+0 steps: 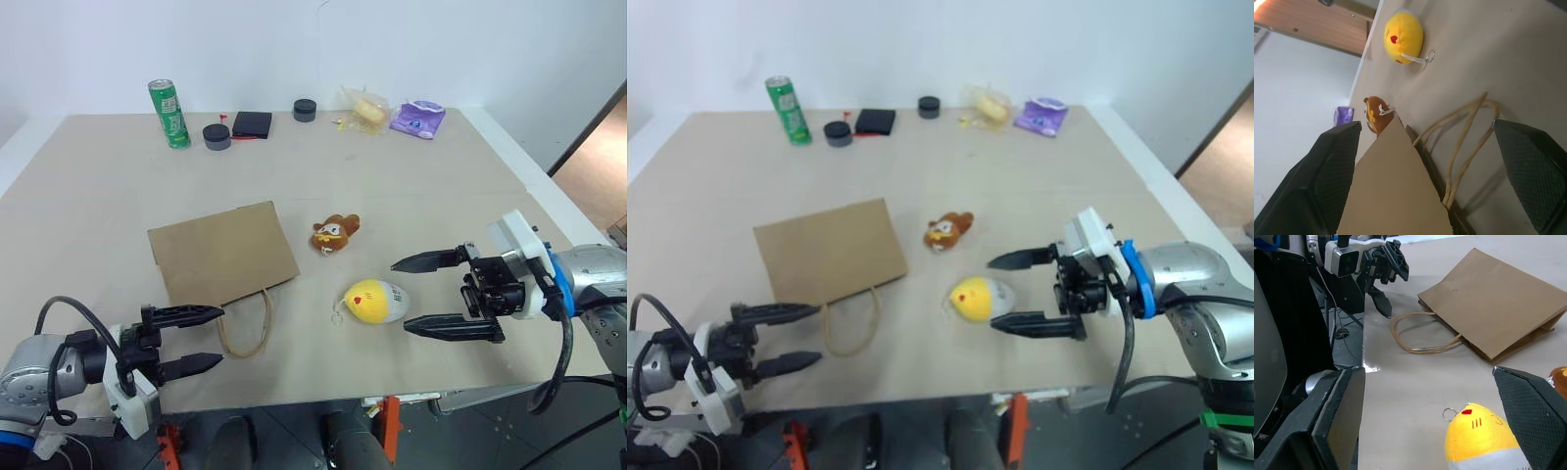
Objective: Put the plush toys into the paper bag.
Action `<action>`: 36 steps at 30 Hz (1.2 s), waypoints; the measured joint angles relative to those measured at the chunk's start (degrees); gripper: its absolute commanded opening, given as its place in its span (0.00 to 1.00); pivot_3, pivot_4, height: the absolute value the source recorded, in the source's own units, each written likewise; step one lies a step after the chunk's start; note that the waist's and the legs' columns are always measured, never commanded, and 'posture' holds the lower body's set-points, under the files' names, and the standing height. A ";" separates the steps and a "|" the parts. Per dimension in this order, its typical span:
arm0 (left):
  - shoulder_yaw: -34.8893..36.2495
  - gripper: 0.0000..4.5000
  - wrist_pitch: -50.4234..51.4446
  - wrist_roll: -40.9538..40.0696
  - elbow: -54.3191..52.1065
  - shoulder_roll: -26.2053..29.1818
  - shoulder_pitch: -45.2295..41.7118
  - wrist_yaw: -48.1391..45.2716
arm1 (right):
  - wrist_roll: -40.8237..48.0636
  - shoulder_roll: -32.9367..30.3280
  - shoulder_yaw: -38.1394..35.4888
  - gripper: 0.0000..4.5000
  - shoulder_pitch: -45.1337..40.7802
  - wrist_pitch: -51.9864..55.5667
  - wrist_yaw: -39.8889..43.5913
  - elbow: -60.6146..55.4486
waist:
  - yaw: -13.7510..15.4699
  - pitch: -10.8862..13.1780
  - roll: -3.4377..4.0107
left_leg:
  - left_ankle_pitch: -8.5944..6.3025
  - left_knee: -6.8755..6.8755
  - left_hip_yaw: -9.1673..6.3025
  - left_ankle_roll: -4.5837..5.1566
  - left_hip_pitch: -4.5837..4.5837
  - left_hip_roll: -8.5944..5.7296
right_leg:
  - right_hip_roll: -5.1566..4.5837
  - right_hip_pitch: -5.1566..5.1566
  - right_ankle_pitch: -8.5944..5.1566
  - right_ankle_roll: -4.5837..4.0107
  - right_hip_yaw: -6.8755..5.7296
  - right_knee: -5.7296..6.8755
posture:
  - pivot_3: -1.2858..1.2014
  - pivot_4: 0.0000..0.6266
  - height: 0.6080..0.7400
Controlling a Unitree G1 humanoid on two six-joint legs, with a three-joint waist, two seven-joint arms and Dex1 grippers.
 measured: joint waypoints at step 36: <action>-13.06 0.00 20.32 -2.45 -4.04 -2.22 -8.49 14.12 | 2.72 3.80 0.32 0.74 -2.83 2.67 -8.18 -1.29 | 0.01 -0.11 0.05 | 0.01 0.05 0.02 0.02 -0.02 0.02 | 0.03 0.02 0.13 0.13 0.01 0.00 | 0.52 0.24 1.00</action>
